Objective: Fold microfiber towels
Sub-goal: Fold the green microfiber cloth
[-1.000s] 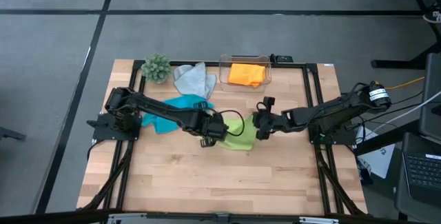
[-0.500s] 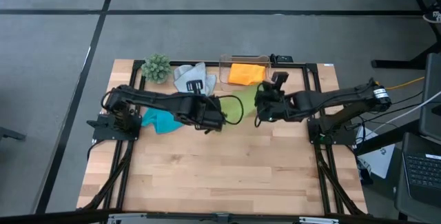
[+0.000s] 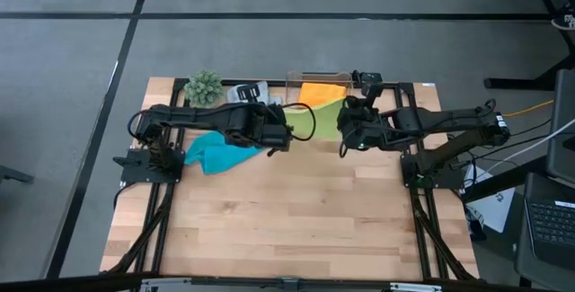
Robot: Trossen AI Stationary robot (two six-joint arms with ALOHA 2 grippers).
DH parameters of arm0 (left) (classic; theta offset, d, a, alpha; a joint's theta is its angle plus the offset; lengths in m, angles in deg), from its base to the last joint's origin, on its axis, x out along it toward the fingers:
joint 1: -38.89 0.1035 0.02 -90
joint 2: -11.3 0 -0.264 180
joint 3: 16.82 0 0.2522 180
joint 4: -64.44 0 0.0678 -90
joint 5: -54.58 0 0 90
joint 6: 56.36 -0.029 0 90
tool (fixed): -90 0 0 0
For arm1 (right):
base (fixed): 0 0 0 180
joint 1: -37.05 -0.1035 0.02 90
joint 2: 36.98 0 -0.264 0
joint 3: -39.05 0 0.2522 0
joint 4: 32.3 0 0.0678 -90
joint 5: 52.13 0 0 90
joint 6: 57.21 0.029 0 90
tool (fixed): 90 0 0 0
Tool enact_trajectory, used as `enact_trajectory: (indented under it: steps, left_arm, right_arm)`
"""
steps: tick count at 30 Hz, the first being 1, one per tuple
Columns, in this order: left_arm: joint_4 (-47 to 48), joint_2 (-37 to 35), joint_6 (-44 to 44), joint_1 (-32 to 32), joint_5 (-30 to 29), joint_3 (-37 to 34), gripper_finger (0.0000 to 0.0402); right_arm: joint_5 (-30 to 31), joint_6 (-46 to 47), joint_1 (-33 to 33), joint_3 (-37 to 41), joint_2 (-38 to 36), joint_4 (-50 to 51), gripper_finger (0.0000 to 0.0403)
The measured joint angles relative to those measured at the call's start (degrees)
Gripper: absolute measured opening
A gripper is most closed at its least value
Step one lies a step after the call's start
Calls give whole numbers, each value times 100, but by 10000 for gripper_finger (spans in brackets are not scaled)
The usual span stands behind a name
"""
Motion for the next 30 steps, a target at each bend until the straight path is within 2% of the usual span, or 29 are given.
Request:
enact_trajectory:
  steps: [5, 7, 14, 23, 30]
  left_arm:
    - [2, -15, 2, 9, -139, 0, 0]
    - [0, -17, 26, 8, -100, 0, 0]
    - [0, -17, 298, -209, 445, -2, 0]
    - [-2, -4, 965, -743, 1954, -4, 0]
    - [-73, 52, 1473, -1335, 2035, -7, 0]
  right_arm:
    - [-33, 62, 235, 0, 0, 23, 3]
    - [-245, 175, 343, 16, 0, 22, 3]
    - [-1341, 513, 441, 224, 0, 163, 3]
    - [-3074, 1240, -35, 467, 2, 395, 3]
    - [-4165, 1708, -598, 468, 2, 529, 3]
